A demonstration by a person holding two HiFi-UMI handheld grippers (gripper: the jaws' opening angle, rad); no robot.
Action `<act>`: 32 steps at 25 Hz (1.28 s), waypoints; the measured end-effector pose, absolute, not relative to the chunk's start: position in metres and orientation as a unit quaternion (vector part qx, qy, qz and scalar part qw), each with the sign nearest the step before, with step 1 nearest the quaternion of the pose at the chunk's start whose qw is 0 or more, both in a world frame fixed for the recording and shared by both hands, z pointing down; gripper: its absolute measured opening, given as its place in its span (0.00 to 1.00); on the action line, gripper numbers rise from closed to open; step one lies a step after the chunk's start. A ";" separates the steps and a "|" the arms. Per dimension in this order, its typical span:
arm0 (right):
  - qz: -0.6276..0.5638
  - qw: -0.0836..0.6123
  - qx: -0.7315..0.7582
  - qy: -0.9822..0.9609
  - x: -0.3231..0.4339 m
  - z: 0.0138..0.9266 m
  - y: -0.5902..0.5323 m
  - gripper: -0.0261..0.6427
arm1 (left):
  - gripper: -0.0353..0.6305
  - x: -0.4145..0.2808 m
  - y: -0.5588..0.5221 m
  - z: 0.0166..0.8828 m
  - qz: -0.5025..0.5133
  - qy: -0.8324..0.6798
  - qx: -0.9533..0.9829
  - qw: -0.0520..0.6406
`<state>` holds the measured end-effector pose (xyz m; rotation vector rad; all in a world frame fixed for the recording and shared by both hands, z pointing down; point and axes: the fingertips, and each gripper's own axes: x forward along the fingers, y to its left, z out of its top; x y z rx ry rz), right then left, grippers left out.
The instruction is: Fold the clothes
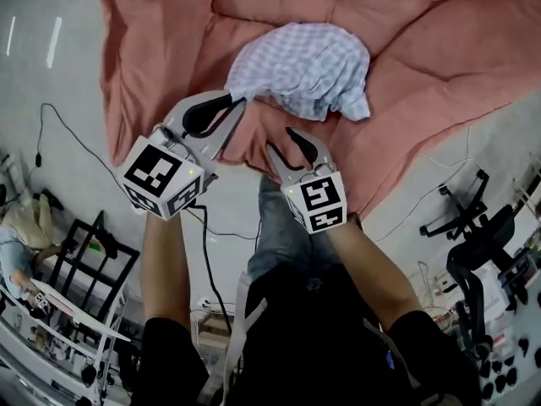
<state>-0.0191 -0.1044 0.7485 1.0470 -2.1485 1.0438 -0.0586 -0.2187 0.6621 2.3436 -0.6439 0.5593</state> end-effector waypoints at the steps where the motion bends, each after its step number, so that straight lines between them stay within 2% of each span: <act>1: 0.397 0.269 0.404 -0.779 -0.016 0.762 -0.107 0.31 | 0.12 -0.057 -0.224 0.664 0.214 -0.238 0.892 0.319; 16: 0.328 0.403 0.460 -0.720 -0.012 0.847 -0.145 0.31 | 0.12 -0.047 -0.285 0.709 0.247 -0.180 0.896 0.323; 28: 0.281 0.489 0.462 -0.684 -0.005 0.893 -0.169 0.33 | 0.12 -0.045 -0.285 0.728 0.258 -0.165 0.892 0.333; 32: 0.277 0.507 0.461 -0.674 0.006 0.899 -0.179 0.26 | 0.12 -0.049 -0.283 0.732 0.262 -0.163 0.890 0.336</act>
